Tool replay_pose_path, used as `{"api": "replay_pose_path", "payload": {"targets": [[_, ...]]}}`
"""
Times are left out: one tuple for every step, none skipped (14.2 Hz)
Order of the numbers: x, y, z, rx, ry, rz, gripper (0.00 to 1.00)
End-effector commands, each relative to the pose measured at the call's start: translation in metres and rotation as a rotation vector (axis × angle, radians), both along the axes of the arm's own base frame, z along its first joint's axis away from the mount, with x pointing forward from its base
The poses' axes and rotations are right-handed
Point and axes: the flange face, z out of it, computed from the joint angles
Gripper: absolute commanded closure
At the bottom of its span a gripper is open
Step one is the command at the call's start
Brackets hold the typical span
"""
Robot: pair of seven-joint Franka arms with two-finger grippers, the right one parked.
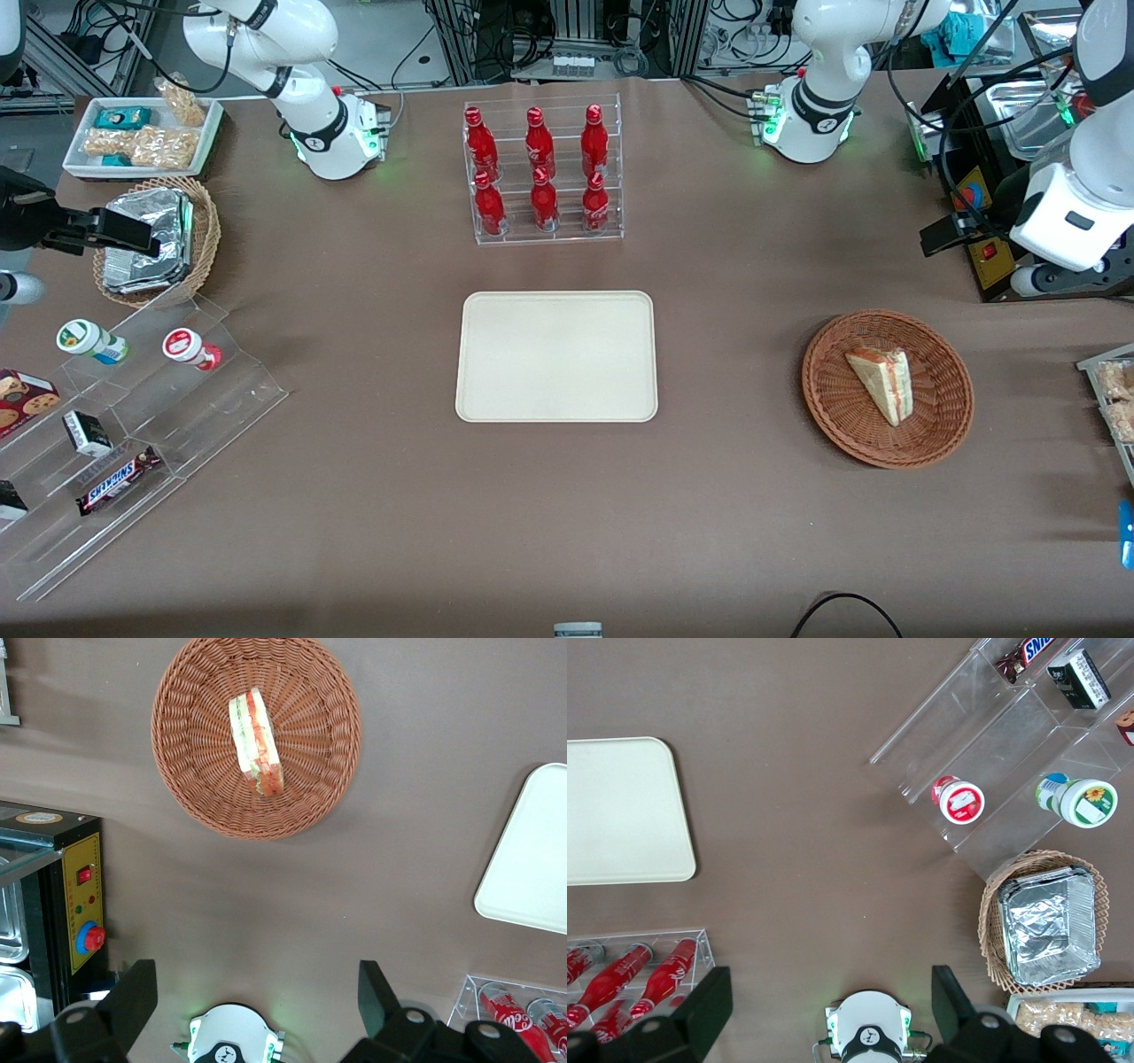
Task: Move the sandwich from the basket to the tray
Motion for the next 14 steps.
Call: {"api": "replay_pose_path", "payload": {"targets": [[0.006,-0.003,0.002,-0.013,-0.012,0.006,0.0],[0.007,-0.004,0.001,-0.014,-0.01,0.004,0.0],[0.007,-0.005,0.001,-0.013,-0.01,0.004,0.0],[0.008,-0.005,-0.002,-0.014,-0.006,0.004,0.0],[0.008,-0.005,-0.004,-0.014,0.0,0.006,0.0],[0.01,-0.004,-0.009,-0.015,0.012,0.007,0.0],[0.01,0.0,-0.012,-0.014,0.023,0.012,0.0],[0.013,0.004,-0.021,-0.017,0.043,0.011,0.0],[0.012,0.006,-0.032,-0.015,0.089,0.016,0.0],[0.012,0.007,-0.041,-0.005,0.12,0.021,0.0],[0.017,0.01,-0.064,-0.004,0.164,0.025,0.0],[0.021,0.012,-0.081,-0.002,0.168,0.029,0.0],[0.025,0.02,-0.103,-0.002,0.137,0.044,0.0],[0.025,0.028,-0.131,-0.001,0.114,0.059,0.0]]}}
